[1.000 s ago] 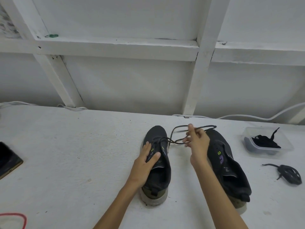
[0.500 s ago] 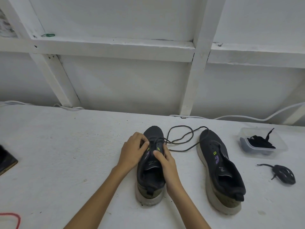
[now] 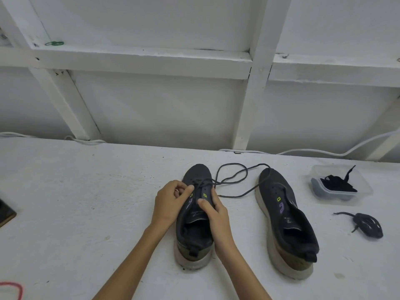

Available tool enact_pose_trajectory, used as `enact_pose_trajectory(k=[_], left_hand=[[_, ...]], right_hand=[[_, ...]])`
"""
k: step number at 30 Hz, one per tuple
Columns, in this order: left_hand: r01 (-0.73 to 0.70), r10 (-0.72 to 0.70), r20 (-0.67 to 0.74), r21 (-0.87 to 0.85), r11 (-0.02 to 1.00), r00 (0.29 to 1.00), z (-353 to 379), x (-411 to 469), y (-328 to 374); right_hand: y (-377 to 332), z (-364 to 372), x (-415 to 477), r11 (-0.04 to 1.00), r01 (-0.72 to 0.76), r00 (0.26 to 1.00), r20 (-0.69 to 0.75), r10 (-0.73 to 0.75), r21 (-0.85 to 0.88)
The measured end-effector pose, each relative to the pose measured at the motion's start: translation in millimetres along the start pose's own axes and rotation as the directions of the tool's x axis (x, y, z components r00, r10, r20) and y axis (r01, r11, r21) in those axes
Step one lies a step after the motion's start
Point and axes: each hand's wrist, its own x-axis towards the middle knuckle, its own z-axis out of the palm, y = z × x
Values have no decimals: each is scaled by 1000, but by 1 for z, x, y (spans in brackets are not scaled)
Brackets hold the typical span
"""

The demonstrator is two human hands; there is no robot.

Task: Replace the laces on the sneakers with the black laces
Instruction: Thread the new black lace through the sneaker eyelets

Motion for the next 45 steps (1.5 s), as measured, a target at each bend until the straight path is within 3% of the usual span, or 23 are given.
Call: enact_pose_trajectory(k=[7,9,15,19,25,30,33,36,39,41,45], left_hand=[[-93,95,-23,73,993,995,-7,17,5],[-81,87,-61,82,993,994,-12,28,8],[25,-25,-3,21,999,1000,-5,16,8],[-22,22,52,-5,1000,998,-1,8,-2],[13,-30,-176,-99,995,984,-19,35,9],[111,-110,18,-147,983,994,-5,16,3],[42,-34,75,-111,993,997,0,6,-2],[18,-30,-97,-125,992,995,-11,16,4],[93,-199,-297,-336,937,934,-29,32,14],[141,-241,-244,-366,920,939,-31,34,15],[214,-205,63,-255,943,977,-12,12,7]], right_hand=[[-2,1,-2,1000,-26,1000,-16,26,1],[0,0,-1,1000,-25,1000,-18,25,12],[0,1,1,1000,-6,999,-37,7,25],[0,1,1,1000,-4,999,-43,4,20],[0,1,-2,999,-18,999,-30,19,42],[0,1,-1,999,8,999,-41,-6,44],[0,1,0,999,8,999,-45,-6,48],[2,1,-1,998,1,999,-48,2,64],[4,1,0,998,-6,999,-50,9,57],[4,1,0,998,-12,998,-55,15,57],[4,1,1,999,1,999,-54,1,44]])
